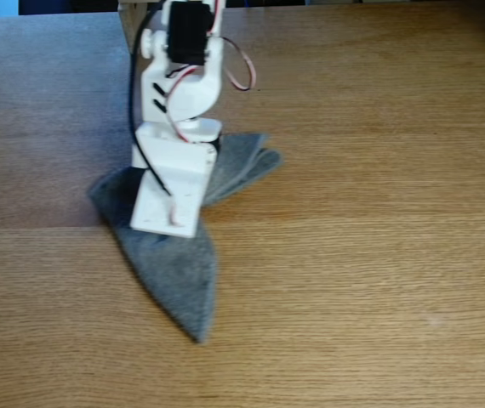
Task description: Clean the area in front of the robot
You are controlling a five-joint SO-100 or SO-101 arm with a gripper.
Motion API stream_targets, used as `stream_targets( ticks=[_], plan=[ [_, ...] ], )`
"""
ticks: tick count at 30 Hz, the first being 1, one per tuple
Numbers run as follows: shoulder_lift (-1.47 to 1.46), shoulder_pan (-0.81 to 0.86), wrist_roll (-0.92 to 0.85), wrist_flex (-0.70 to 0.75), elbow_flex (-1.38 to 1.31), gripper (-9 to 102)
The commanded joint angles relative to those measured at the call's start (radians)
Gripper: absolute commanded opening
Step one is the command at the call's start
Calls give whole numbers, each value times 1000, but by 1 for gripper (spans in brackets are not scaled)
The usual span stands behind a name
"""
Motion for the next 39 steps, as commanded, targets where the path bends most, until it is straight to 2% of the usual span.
stream_targets(
  ticks=[1,5,8,11,16,27,35,39],
  plan=[
    [71,-224,25,71,5,0],
    [117,-330,18,63,43,0],
    [163,-379,-5,-3,124,0],
    [242,-360,-21,-86,216,0],
    [482,-192,-43,-46,324,0],
    [1057,184,-41,301,443,0],
    [1216,494,-40,489,561,0],
    [1213,640,-23,460,693,0]
  ],
)
